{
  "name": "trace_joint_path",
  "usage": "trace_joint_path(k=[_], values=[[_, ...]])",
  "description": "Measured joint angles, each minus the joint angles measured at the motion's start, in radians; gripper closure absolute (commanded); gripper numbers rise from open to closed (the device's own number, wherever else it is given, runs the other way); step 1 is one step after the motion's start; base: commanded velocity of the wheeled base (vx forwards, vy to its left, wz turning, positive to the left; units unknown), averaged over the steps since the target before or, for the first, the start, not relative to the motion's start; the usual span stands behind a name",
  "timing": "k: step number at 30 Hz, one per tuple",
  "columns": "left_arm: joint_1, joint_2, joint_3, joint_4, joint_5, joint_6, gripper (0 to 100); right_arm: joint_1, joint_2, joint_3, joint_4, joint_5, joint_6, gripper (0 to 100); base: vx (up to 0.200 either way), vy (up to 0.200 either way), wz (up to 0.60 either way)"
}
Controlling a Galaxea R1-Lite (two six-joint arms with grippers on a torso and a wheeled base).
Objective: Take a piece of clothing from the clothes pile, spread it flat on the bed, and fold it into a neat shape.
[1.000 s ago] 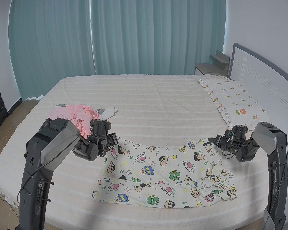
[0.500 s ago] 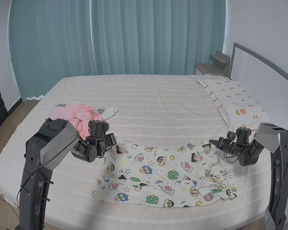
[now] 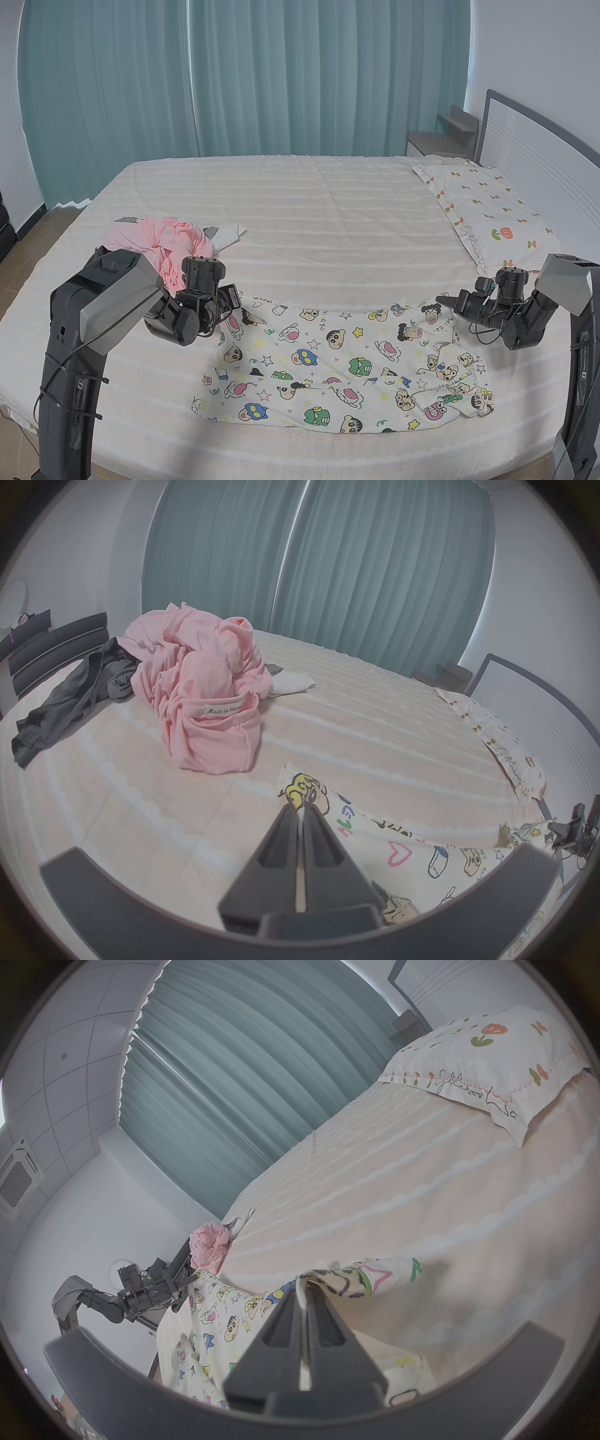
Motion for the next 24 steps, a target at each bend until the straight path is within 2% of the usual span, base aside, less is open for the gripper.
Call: trace_joint_path(k=[8, 12, 17, 24], values=[[-0.008, -0.043, 0.09, -0.079, -0.005, 0.001, 100, -0.01, -0.055, 0.133, -0.075, 0.027, -0.013, 100, 0.0, 0.0, 0.0], [-0.01, -0.061, 0.148, -0.108, -0.006, 0.004, 100, -0.015, -0.078, 0.199, -0.087, 0.034, -0.051, 100, 0.0, 0.0, 0.0], [-0.011, -0.083, 0.232, -0.16, -0.007, 0.005, 100, -0.023, -0.105, 0.273, -0.092, 0.08, -0.106, 100, 0.0, 0.0, 0.0], [-0.024, -0.112, 0.396, -0.319, -0.011, 0.006, 100, -0.037, -0.135, 0.354, -0.11, 0.109, -0.149, 100, 0.0, 0.0, 0.0]])
